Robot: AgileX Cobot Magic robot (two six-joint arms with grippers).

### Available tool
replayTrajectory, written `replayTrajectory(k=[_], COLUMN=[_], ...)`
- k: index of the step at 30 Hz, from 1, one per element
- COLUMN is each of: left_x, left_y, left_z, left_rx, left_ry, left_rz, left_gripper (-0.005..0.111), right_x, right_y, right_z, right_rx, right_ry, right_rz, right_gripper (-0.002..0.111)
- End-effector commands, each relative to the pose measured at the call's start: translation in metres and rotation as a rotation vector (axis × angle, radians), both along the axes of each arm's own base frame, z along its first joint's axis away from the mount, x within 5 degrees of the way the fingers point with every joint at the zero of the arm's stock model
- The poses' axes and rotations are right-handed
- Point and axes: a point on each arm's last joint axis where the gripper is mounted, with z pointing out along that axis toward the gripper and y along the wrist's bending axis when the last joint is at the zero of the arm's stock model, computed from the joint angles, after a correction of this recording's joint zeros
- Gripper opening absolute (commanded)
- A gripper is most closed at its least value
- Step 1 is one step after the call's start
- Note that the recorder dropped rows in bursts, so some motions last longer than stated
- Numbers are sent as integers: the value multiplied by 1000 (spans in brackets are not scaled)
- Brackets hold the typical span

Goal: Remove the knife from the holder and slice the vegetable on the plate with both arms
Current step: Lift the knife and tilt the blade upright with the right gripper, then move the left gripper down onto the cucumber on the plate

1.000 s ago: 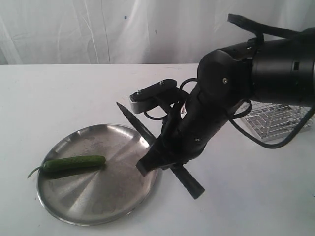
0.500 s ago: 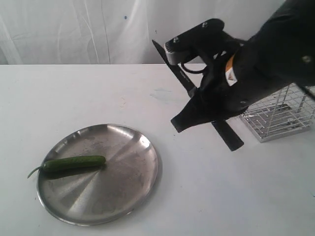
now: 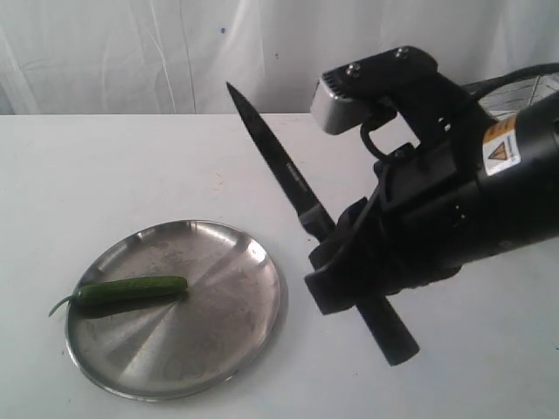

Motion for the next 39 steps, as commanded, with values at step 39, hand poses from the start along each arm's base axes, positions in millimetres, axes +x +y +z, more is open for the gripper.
replayTrajectory(k=[39], left_x=[183], left_y=[-56], left_z=[15], left_rx=[1841], left_ry=[262], left_rz=[-1005], left_gripper=[0], right_x=[34], right_y=[37], right_z=[-71], right_rx=[-36], right_ry=[130], right_rz=[1], right_gripper=[0])
